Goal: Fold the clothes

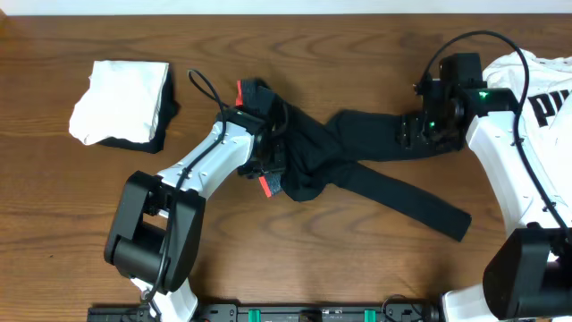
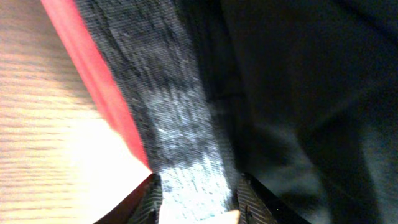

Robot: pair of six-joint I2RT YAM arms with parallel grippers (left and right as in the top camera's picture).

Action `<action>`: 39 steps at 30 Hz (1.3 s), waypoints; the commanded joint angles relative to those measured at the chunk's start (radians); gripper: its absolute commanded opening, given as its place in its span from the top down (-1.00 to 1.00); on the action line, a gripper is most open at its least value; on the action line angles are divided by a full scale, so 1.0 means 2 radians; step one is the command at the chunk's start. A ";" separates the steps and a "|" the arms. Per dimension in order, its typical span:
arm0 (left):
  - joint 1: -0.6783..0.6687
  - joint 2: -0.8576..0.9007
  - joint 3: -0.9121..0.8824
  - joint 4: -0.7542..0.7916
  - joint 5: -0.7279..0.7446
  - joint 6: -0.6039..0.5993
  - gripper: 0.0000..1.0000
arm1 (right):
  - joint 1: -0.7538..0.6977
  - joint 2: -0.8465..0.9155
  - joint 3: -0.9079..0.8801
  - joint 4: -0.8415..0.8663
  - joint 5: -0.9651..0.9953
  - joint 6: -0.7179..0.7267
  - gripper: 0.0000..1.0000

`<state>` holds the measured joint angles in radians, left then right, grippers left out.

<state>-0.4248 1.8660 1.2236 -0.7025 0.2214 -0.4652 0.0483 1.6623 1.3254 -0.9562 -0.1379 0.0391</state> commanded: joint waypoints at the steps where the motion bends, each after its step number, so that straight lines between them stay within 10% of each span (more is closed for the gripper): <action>1: 0.011 -0.014 0.002 0.000 -0.033 0.013 0.13 | -0.004 0.003 -0.003 0.001 -0.006 -0.013 -0.39; 39: 0.035 0.005 -0.042 -0.074 -0.093 0.014 0.00 | -0.004 0.008 -0.004 0.017 -0.016 -0.028 -0.40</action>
<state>-0.3859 1.8664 1.1450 -0.8291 0.0734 -0.4671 0.0483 1.6623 1.3254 -0.9375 -0.1589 0.0048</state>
